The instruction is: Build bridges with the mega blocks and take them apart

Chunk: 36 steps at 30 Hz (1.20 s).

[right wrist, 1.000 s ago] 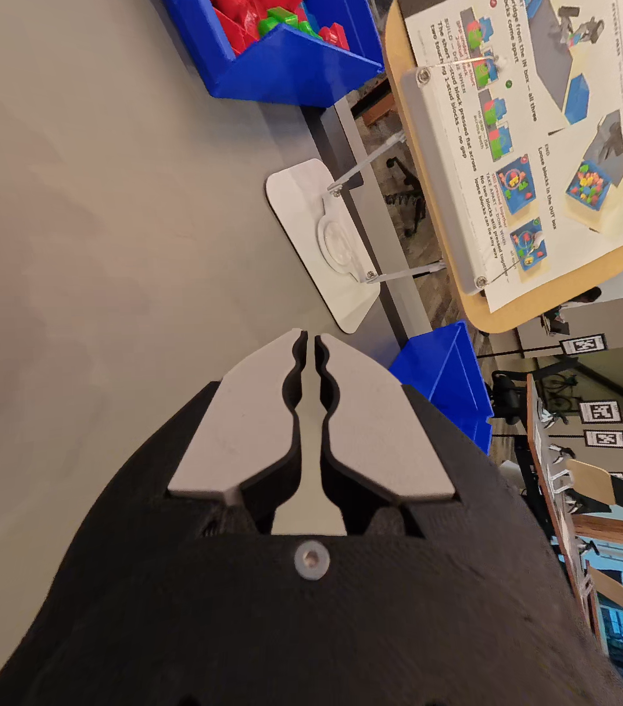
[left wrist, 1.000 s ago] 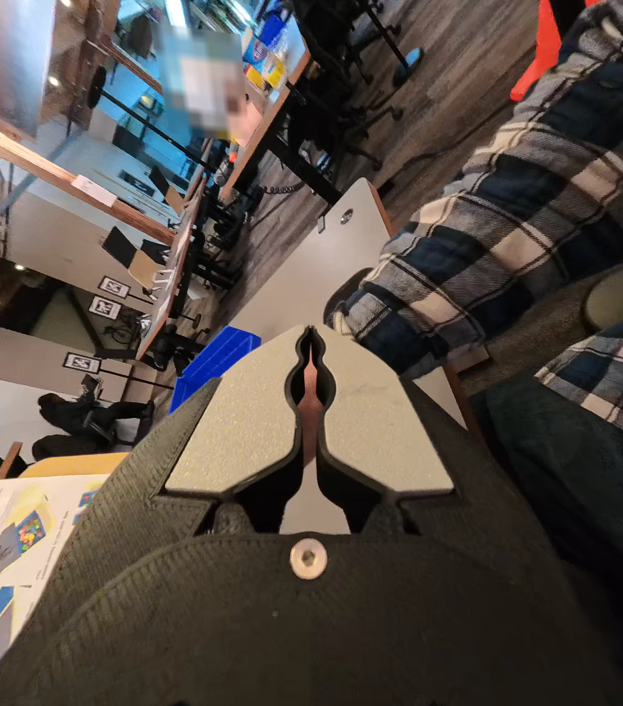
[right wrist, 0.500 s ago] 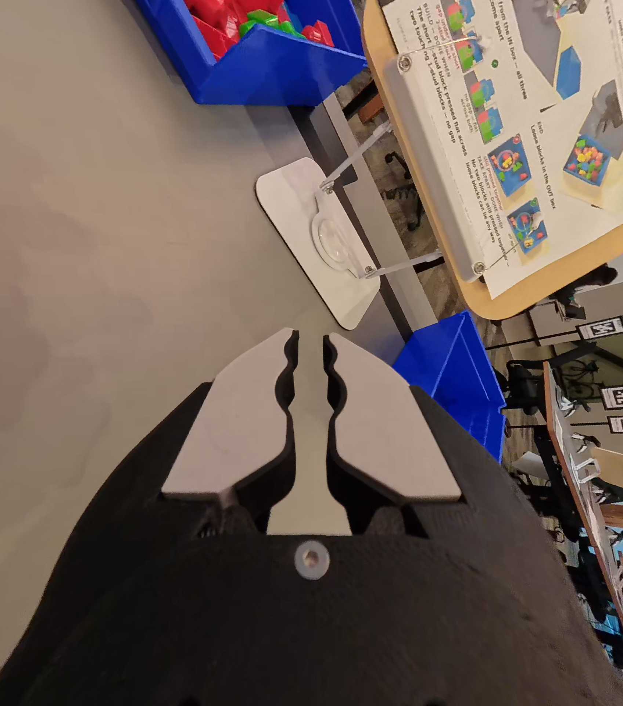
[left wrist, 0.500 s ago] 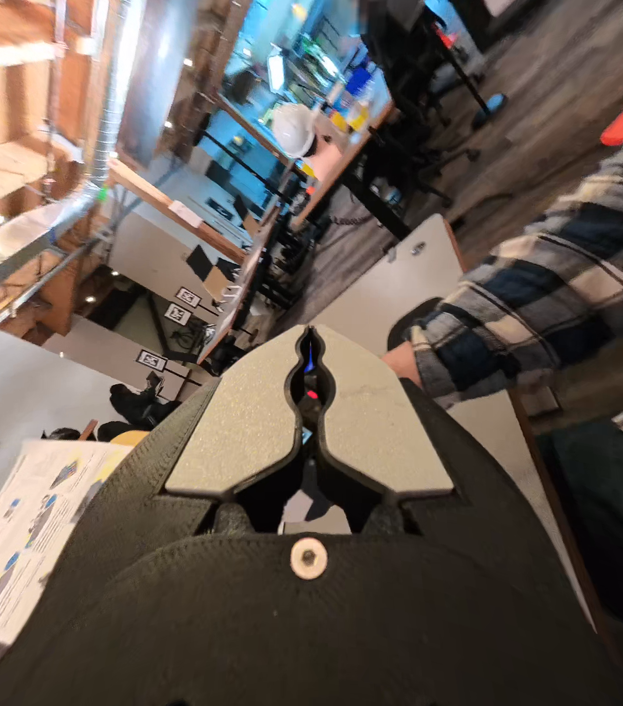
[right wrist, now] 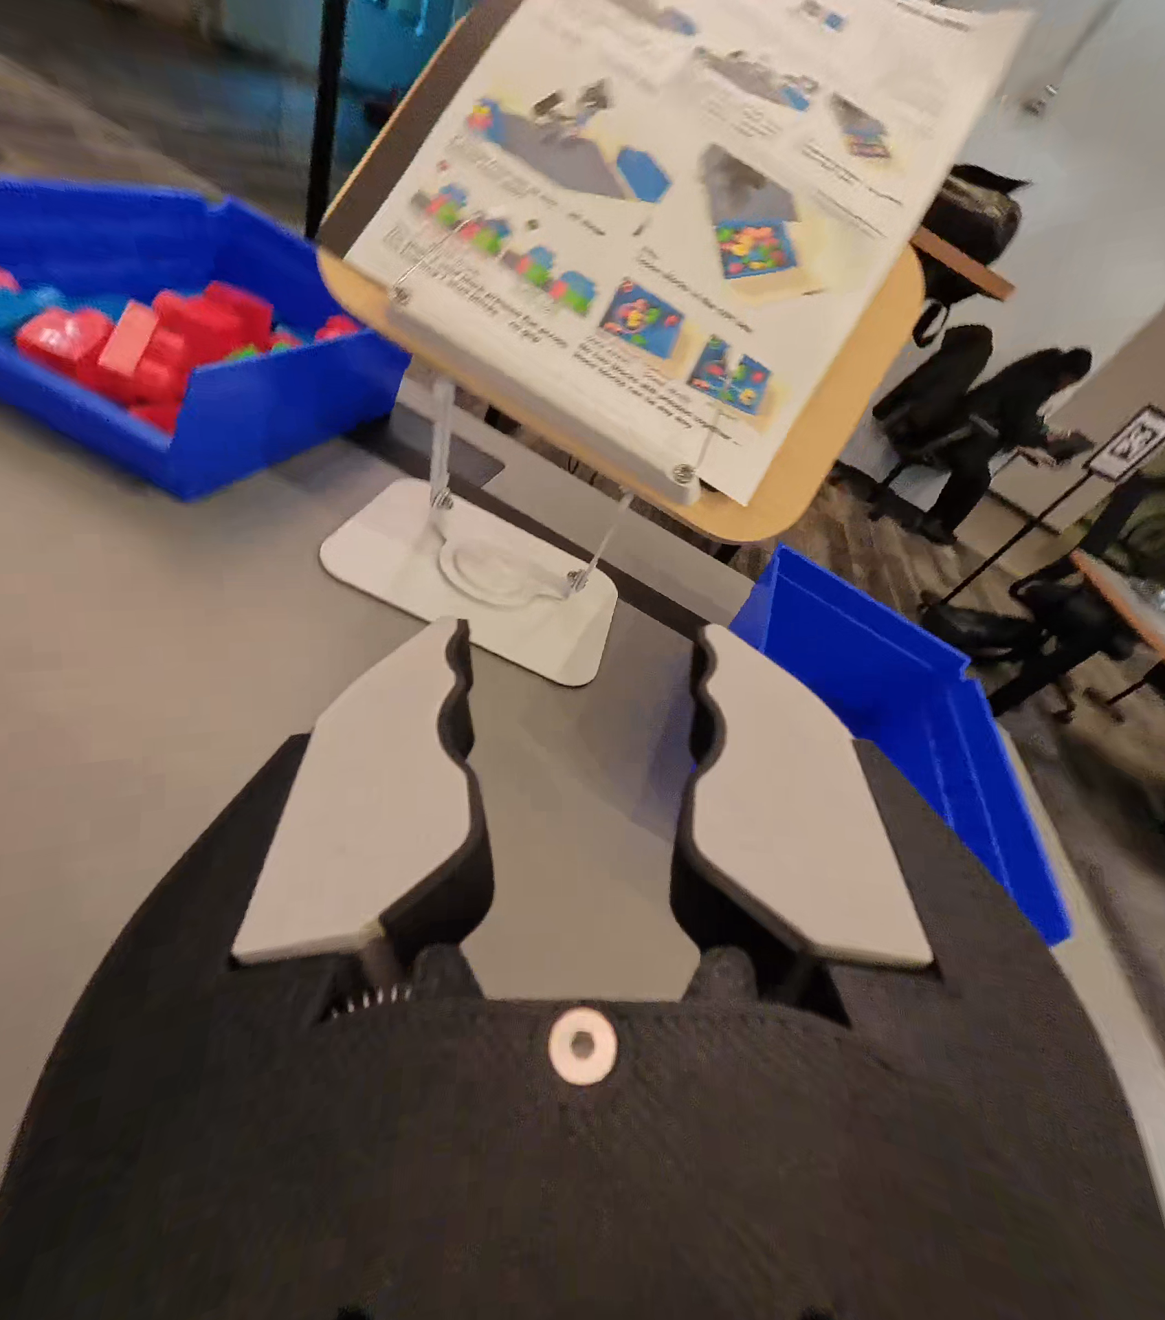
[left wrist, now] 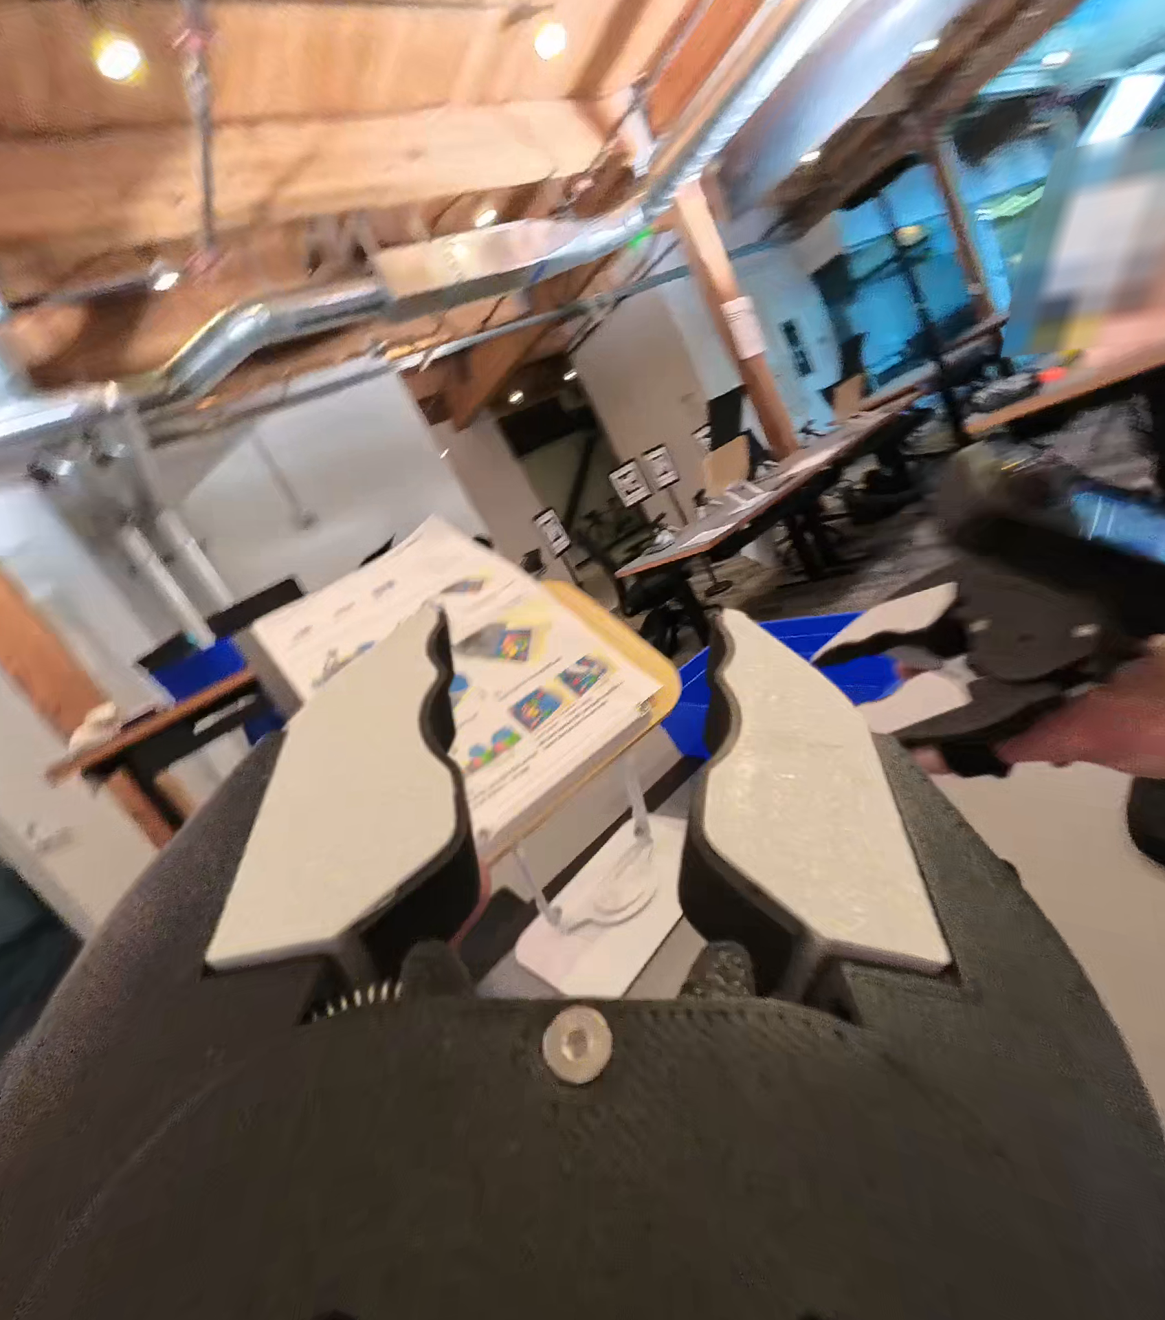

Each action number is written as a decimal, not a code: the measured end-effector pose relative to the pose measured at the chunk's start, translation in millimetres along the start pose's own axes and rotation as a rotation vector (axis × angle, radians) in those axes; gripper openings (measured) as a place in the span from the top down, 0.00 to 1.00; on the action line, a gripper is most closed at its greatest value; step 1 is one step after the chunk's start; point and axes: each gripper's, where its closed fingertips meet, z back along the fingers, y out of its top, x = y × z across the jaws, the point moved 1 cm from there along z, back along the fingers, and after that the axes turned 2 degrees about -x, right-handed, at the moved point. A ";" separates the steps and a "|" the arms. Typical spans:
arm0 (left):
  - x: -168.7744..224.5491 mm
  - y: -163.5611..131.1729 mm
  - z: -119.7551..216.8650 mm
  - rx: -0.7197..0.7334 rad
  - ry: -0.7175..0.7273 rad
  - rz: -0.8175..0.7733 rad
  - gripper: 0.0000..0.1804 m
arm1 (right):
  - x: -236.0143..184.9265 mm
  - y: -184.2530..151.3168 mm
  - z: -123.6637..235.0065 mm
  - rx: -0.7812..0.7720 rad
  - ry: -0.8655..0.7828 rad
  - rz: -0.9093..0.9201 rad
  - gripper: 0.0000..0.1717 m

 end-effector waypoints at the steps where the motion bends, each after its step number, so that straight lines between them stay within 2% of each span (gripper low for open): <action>1: -10.6 -12.5 -1.5 -0.016 0.019 0.059 0.59 | 7.6 -1.0 -0.1 0.014 -0.016 -0.045 0.62; 4: -38.0 -49.6 -2.9 -0.060 0.105 0.233 0.53 | 28.3 -6.0 -0.6 0.048 -0.061 -0.156 0.55; 7: -60.5 -84.7 1.2 -0.122 0.270 0.244 0.49 | 42.3 -13.0 -1.8 0.071 -0.072 -0.274 0.54; 9: -68.0 -111.4 4.2 -0.196 0.359 0.245 0.51 | 48.5 -17.1 -2.1 0.081 -0.079 -0.314 0.54; 15: -54.4 -182.3 3.5 -0.330 0.381 0.452 0.63 | 54.6 -25.7 -4.1 0.098 -0.059 -0.386 0.57; 18: -49.5 -206.4 6.1 -0.380 0.386 0.456 0.70 | 51.5 -31.7 -6.2 0.101 -0.044 -0.403 0.64; 19: -49.8 -211.9 8.7 -0.387 0.392 0.451 0.76 | 49.9 -33.6 -6.9 0.102 -0.039 -0.400 0.69; 20: -50.5 -217.9 11.7 -0.399 0.396 0.451 0.86 | 48.2 -34.5 -7.2 0.110 -0.033 -0.397 0.76; 21: -50.3 -223.9 13.6 -0.413 0.386 0.463 0.94 | 45.0 -34.9 -7.1 0.121 -0.013 -0.392 0.92; 22: -49.4 -229.6 15.3 -0.430 0.367 0.481 1.00 | 41.2 -35.3 -7.5 0.127 0.015 -0.390 1.00; 26: -58.0 -244.2 23.3 -0.443 0.392 0.535 1.00 | 38.1 -44.5 -13.8 0.094 0.000 -0.378 1.00; 27: -61.2 -247.9 25.3 -0.457 0.409 0.527 1.00 | 37.9 -46.1 -14.8 0.091 -0.012 -0.368 0.97; 28: -63.0 -252.3 26.0 -0.476 0.415 0.533 0.93 | 37.8 -48.1 -16.6 0.085 -0.022 -0.366 0.89; 29: -65.5 -257.9 27.4 -0.502 0.433 0.550 0.81 | 37.1 -51.0 -19.1 0.068 -0.028 -0.369 0.81; 30: -67.8 -263.2 29.0 -0.527 0.452 0.561 0.74 | 36.2 -53.7 -21.5 0.055 -0.029 -0.373 0.77; 33: -69.4 -272.2 30.3 -0.582 0.478 0.534 0.62 | 34.8 -60.5 -25.6 0.030 -0.031 -0.377 0.72; 36: -69.6 -275.0 29.7 -0.609 0.502 0.488 0.56 | 34.8 -63.8 -26.9 0.025 -0.034 -0.380 0.72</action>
